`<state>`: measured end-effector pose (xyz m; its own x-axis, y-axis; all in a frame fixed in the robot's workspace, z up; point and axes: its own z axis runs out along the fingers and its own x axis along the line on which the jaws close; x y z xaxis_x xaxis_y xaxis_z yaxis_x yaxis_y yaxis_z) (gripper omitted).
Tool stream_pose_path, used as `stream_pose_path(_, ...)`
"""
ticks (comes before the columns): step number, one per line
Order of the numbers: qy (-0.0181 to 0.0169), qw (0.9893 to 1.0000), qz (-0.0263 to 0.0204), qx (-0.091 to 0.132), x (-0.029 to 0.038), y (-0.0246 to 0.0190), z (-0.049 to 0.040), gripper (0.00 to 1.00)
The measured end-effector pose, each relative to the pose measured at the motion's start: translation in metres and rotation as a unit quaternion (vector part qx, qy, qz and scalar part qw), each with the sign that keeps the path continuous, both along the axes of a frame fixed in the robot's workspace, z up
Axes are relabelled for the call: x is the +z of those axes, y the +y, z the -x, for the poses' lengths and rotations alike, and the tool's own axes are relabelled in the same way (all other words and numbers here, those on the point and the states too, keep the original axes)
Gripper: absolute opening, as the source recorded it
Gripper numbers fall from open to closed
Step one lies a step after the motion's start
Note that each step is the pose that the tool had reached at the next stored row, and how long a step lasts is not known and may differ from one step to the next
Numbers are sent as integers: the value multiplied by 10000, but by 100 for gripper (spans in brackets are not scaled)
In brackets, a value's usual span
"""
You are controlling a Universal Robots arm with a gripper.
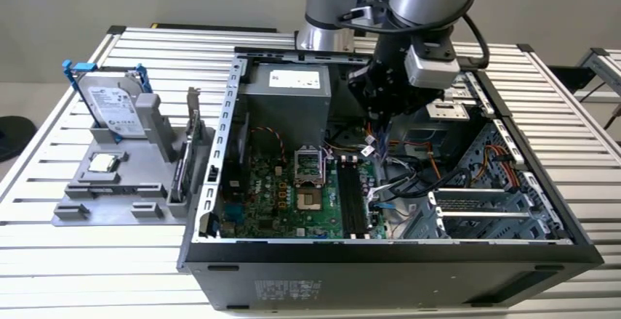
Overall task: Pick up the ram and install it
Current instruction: 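Insert the ram into the slot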
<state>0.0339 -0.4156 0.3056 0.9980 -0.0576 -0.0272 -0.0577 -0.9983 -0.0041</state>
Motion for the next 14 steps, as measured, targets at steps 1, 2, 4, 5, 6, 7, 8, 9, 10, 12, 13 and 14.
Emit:
stream_pose_path(1,0,10000,0,0,-6,0,0,0)
stream_pose_path(2,0,10000,0,-1,-11,0,0,0)
stream_pose_path(4,0,10000,0,-1,-23,0,0,0)
stream_pose_path(5,0,10000,0,-1,-28,0,0,0)
stream_pose_path(6,0,10000,0,-1,-34,0,0,0)
stream_pose_path(7,0,10000,0,-2,-39,0,0,0)
stream_pose_path(8,0,10000,0,-2,-43,0,0,0)
stream_pose_path(9,0,10000,0,-2,-46,0,0,0)
stream_pose_path(10,0,10000,1,-2,-49,0,0,0)
stream_pose_path(12,0,10000,1,-2,-55,0,0,0)
stream_pose_path(13,0,10000,0,-2,-57,0,0,0)
stream_pose_path(14,0,10000,1,-2,-57,0,0,0)
